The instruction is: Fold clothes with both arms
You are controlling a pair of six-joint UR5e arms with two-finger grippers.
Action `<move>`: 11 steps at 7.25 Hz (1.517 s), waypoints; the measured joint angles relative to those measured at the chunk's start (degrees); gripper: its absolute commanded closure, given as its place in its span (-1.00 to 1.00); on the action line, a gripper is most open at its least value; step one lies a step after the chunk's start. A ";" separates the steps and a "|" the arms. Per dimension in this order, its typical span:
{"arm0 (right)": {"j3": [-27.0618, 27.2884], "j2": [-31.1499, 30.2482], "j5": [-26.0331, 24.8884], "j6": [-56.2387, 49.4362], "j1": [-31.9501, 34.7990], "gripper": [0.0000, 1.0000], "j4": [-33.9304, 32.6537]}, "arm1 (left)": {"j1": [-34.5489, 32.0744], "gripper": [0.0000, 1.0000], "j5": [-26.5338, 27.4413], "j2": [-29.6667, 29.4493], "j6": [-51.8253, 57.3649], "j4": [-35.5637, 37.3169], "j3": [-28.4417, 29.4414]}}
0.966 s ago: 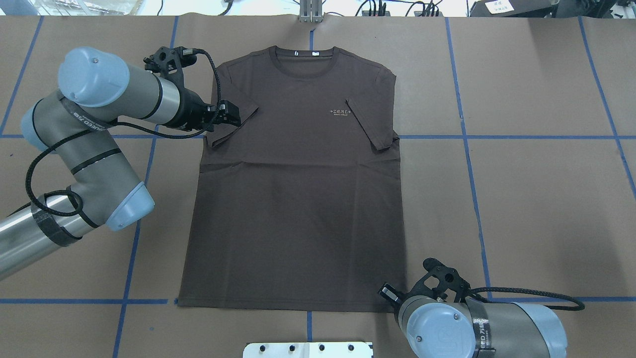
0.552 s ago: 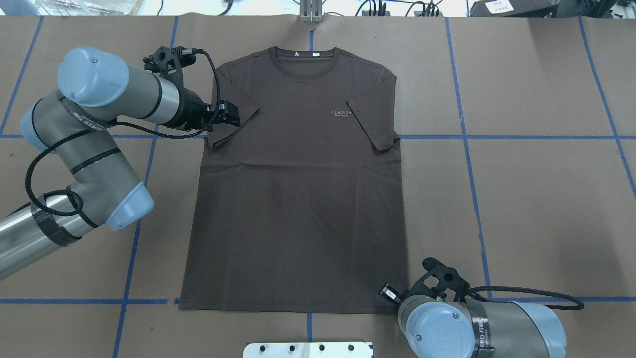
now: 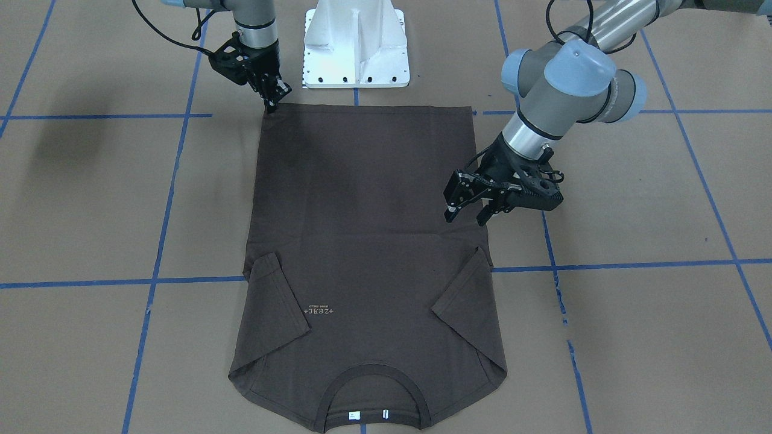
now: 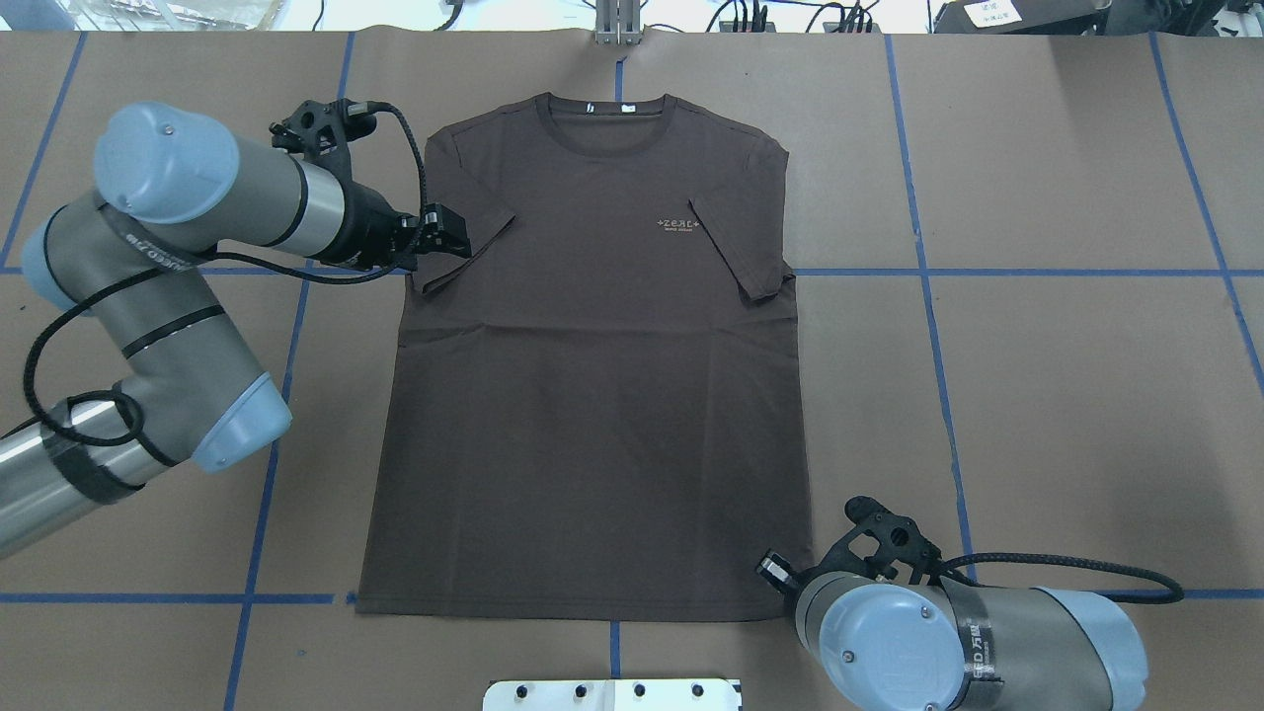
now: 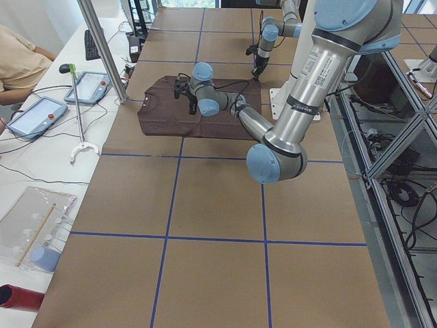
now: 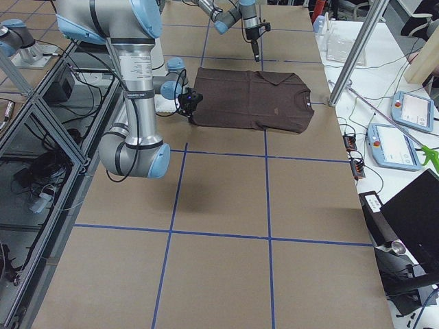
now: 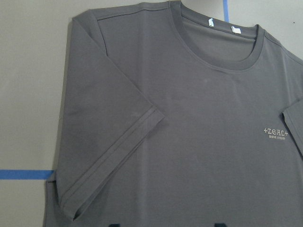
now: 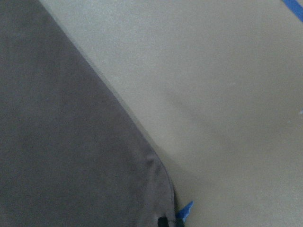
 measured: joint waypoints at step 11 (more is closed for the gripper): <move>0.69 0.16 0.81 -0.44 1.88 1.00 0.00 | 32.58 -0.29 17.78 24.22 -27.20 4.76 -18.67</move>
